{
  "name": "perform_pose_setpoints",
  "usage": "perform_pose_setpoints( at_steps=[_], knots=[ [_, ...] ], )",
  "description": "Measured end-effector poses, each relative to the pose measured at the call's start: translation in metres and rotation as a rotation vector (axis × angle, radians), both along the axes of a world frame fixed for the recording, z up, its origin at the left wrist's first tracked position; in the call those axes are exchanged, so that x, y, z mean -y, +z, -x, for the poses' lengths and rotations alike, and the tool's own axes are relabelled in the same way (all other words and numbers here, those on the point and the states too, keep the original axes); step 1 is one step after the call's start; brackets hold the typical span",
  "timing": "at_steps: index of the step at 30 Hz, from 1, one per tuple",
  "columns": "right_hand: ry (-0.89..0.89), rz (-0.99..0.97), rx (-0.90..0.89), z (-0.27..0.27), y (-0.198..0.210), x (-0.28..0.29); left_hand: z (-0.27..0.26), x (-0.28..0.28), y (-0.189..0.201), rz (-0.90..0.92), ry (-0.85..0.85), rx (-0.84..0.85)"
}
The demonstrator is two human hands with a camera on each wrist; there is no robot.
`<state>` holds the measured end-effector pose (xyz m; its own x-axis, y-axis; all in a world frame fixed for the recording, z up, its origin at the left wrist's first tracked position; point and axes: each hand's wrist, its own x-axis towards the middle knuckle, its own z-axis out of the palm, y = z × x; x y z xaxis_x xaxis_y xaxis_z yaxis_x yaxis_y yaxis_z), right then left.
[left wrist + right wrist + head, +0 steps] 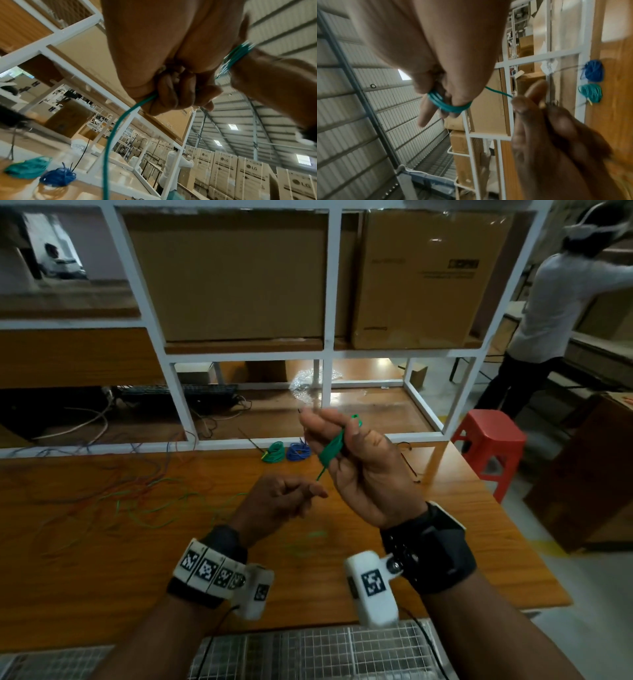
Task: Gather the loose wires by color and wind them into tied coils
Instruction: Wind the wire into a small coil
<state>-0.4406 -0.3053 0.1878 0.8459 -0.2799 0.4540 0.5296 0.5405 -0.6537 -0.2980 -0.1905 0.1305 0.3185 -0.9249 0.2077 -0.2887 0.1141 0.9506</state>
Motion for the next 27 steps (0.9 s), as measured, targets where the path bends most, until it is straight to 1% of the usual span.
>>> perform_pose_setpoints(
  at_steps=[1,2,3,5,6,7,8,9,11,13,15,16,18,20,22,24,26,27],
  knots=[
    [-0.129,0.04,-0.046,-0.003,-0.003,0.007,0.003,-0.004,-0.006,-0.029,0.011,0.018],
    [-0.265,0.118,-0.098,-0.006,-0.007,0.013,0.004,-0.007,-0.012,-0.06,0.022,0.04],
    [-0.42,0.238,-0.166,-0.008,-0.011,0.019,0.003,-0.011,-0.017,-0.095,0.038,0.065],
    [-0.751,0.578,-0.353,-0.013,-0.024,0.029,-0.002,-0.021,-0.025,-0.15,0.081,0.125],
    [-0.865,0.762,-0.459,-0.016,-0.032,0.031,-0.006,-0.027,-0.028,-0.164,0.1,0.155],
    [-0.906,0.929,-0.565,-0.018,-0.042,0.034,-0.01,-0.033,-0.029,-0.182,0.105,0.19],
    [-0.872,1.07,-0.672,-0.02,-0.053,0.035,-0.014,-0.038,-0.028,-0.215,0.107,0.251],
    [-0.796,1.195,-0.778,-0.021,-0.063,0.035,-0.019,-0.043,-0.023,-0.257,0.106,0.347],
    [-0.563,1.38,-0.908,-0.019,-0.075,0.031,-0.033,-0.044,-0.005,-0.331,0.12,0.602],
    [-0.299,1.426,-0.959,-0.017,-0.077,0.019,-0.045,-0.042,0.021,-0.309,0.142,0.839],
    [-0.139,1.381,-0.967,-0.015,-0.072,0.008,-0.055,-0.037,0.042,-0.193,0.138,1.003],
    [-0.096,1.359,-0.965,-0.016,-0.07,0.005,-0.059,-0.034,0.049,-0.141,0.12,1.032],
    [0.005,1.293,-0.937,-0.015,-0.067,0.005,-0.065,-0.03,0.058,-0.053,0.056,1.03],
    [0.175,1.145,-0.839,-0.013,-0.066,0.007,-0.067,-0.025,0.059,0.038,0.015,1.021],
    [0.335,0.84,-0.669,-0.011,-0.066,0.008,-0.071,-0.016,0.051,0.114,0.012,0.98],
    [0.46,0.465,-0.492,-0.013,-0.062,0.008,-0.076,-0.005,0.035,0.14,0.047,0.837],
    [0.514,0.149,-0.342,-0.019,-0.055,0.007,-0.075,0.004,0.015,0.118,0.1,0.656],
    [0.494,0.044,-0.276,-0.022,-0.05,0.007,-0.071,0.008,0.006,0.105,0.11,0.562]
  ],
)
